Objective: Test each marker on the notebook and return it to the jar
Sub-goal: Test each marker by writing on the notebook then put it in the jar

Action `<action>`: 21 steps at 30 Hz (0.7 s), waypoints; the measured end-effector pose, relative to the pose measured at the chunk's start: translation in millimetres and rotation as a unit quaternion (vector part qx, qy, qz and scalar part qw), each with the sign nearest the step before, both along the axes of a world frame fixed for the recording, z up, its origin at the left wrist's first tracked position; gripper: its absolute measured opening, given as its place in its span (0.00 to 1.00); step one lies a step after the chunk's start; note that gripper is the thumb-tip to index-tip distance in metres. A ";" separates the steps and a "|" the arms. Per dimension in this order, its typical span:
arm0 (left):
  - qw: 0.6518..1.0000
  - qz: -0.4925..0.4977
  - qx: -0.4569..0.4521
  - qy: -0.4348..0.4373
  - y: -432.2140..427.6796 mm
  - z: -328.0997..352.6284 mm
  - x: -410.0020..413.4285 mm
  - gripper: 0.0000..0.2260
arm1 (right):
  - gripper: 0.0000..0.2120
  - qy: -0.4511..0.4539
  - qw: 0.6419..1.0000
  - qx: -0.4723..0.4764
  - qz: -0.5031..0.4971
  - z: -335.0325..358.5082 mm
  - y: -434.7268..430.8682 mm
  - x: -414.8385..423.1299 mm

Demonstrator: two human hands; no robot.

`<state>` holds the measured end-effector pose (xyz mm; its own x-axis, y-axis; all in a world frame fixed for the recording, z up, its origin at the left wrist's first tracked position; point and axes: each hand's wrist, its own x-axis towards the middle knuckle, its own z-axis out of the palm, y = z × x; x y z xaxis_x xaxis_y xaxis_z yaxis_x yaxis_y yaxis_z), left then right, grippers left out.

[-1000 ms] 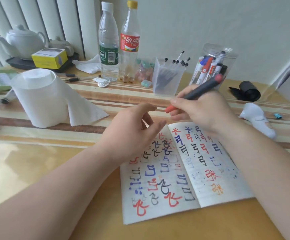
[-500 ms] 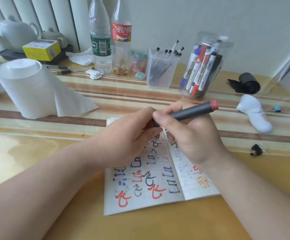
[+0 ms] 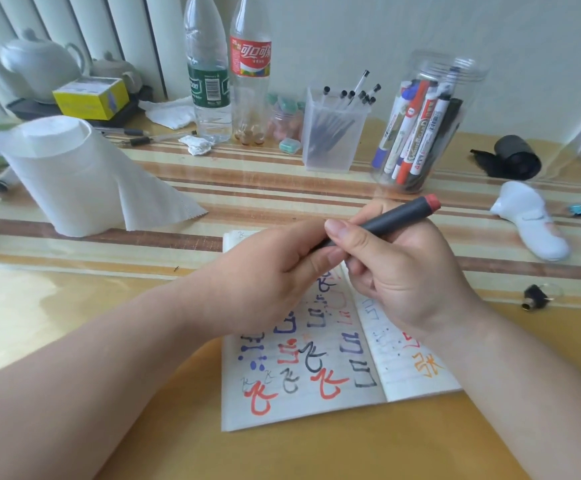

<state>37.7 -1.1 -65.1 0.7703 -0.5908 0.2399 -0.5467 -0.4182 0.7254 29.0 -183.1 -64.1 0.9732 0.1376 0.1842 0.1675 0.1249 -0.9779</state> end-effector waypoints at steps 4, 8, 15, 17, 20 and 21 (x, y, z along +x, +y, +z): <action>0.999 0.003 -0.046 0.016 0.3 -1.8 4.5 0.12 | 0.06 0.019 1.000 0.014 0.008 1.7 -2.8 -1.5; 0.992 -0.042 -0.094 0.075 7.0 -10.8 14.2 0.16 | 0.07 -0.019 1.000 0.007 -0.013 4.4 -5.0 -3.2; 0.974 -0.029 -0.111 0.194 29.6 -37.8 56.2 0.37 | 0.06 0.043 0.998 0.027 -0.032 11.5 -39.3 8.3; 0.979 -0.025 -0.080 0.187 28.5 -43.7 61.4 0.36 | 0.08 0.069 0.995 -0.041 0.062 7.8 -37.9 3.0; 0.972 -0.022 -0.071 0.222 25.6 -48.4 63.8 0.35 | 0.07 0.056 0.980 -0.153 0.113 6.3 -30.6 -4.7; 0.970 -0.019 -0.074 0.231 25.0 -48.1 63.9 0.35 | 0.07 0.047 0.977 -0.177 0.113 7.3 -29.0 -6.0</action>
<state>101.6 23.9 -113.2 0.7938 -0.6068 -0.0409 -0.1628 -0.2768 0.9470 23.0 -212.1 -56.8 0.9213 0.3888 -0.0035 0.0813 -0.2012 -0.9762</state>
